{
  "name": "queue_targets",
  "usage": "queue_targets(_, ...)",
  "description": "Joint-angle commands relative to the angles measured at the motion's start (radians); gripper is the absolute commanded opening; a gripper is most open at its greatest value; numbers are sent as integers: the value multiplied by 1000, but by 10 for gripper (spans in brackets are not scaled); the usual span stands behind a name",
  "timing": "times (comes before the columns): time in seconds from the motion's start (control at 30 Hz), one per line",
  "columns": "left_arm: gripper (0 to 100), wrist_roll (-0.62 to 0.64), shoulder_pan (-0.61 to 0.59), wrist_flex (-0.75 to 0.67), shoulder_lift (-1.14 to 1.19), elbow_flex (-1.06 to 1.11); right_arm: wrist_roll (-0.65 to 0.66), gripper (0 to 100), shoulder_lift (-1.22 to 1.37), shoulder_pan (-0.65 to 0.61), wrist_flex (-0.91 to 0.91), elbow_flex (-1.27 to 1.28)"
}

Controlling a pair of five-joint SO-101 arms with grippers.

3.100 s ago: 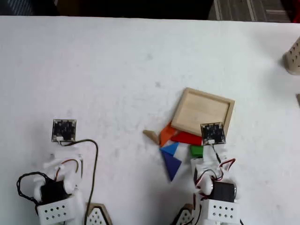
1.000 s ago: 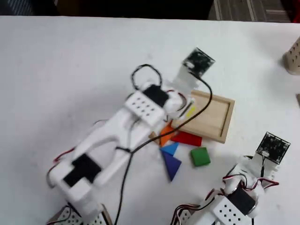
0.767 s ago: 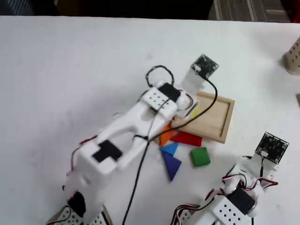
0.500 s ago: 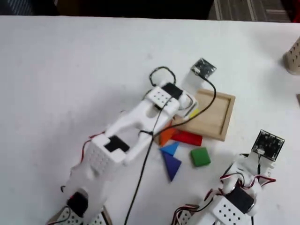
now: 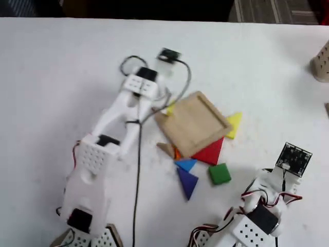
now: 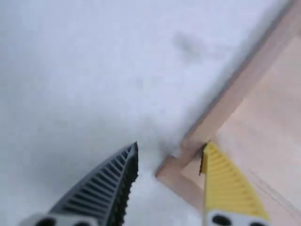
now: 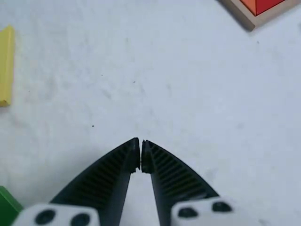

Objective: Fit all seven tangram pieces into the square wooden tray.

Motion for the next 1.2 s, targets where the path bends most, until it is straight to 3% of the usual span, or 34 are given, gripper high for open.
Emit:
queue_targets(0.0,225,63,-203,-2,-4,-34,-2,19,-5,-12,-18,-5)
queue_targets(0.4,225,356,-544,43,-2,-25,-2,21,-10,-13,-18,8)
queue_targets(0.7,225,315,-558,160,-44,109,-2,21,-7,-71,-16,11)
queue_targets(0.87,225,270,-526,57,-199,345,-2,21,-5,-73,-16,11)
queue_targets(1.17,229,180,-478,-275,-750,990,-2,21,-10,-73,-16,20)
